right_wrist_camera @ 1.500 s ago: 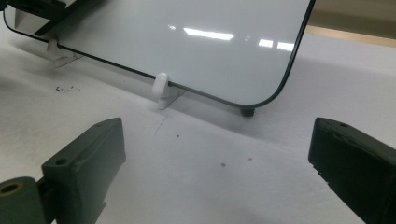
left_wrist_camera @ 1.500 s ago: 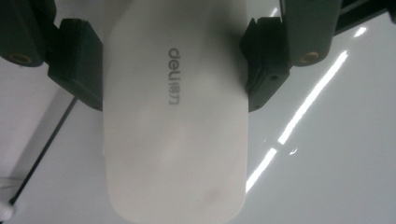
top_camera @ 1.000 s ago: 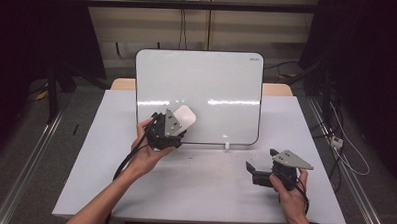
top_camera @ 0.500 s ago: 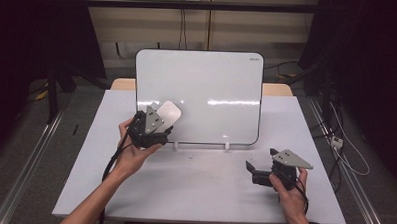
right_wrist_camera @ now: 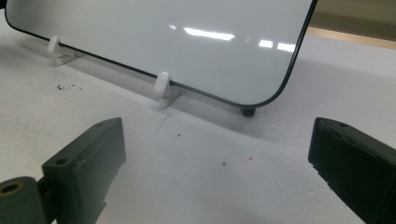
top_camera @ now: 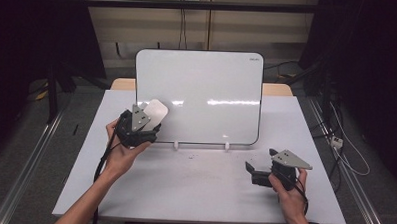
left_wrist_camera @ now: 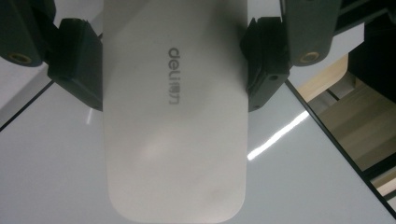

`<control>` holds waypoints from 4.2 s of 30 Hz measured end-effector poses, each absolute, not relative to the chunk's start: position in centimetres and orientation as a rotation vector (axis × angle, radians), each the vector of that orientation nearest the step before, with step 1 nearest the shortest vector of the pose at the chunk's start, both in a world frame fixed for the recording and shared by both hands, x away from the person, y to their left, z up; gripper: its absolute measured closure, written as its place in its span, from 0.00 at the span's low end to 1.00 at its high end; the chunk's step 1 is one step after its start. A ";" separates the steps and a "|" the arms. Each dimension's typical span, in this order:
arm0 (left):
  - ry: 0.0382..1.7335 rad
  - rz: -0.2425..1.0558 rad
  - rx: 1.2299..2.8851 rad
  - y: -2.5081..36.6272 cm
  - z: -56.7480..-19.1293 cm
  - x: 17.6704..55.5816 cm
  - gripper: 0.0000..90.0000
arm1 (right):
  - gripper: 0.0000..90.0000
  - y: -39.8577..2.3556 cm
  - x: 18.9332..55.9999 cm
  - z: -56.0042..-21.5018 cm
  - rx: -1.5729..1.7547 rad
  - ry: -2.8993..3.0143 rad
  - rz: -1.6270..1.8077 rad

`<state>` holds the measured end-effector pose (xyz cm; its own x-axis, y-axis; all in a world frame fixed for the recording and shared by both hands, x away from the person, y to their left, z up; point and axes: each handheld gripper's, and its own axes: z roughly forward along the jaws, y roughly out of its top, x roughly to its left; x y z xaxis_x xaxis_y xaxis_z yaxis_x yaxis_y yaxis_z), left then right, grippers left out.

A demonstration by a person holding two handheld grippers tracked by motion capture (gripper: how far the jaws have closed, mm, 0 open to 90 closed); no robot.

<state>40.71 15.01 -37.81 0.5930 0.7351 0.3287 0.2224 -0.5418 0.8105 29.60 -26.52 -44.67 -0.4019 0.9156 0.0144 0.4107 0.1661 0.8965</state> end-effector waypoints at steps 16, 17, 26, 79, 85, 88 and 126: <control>0.720 0.924 2.152 14.0 -39.8 42.0 0.35 | 0.04 -26.6 29.5 -44.7 1.243 1.907 1.195; 0.712 0.936 2.146 13.8 -40.0 42.1 0.35 | 0.04 -26.6 29.6 -44.7 1.246 1.905 1.194; 0.714 0.995 2.188 13.2 -40.9 42.4 0.34 | 0.04 -26.7 29.5 -44.7 1.248 1.906 1.202; 0.846 0.544 1.980 17.0 -38.7 39.0 0.06 | 0.04 -26.5 29.6 -44.6 1.253 1.899 1.193; 0.861 0.549 1.954 17.7 -38.8 38.1 0.06 | 0.04 -26.5 29.6 -44.6 1.254 1.900 1.194; 0.864 0.550 1.951 18.2 -38.9 37.6 0.06 | 0.04 -26.5 29.6 -44.6 1.255 1.900 1.192; 0.984 0.598 1.912 21.9 -42.9 33.1 0.05 | 0.04 -26.5 29.7 -44.8 1.262 1.899 1.183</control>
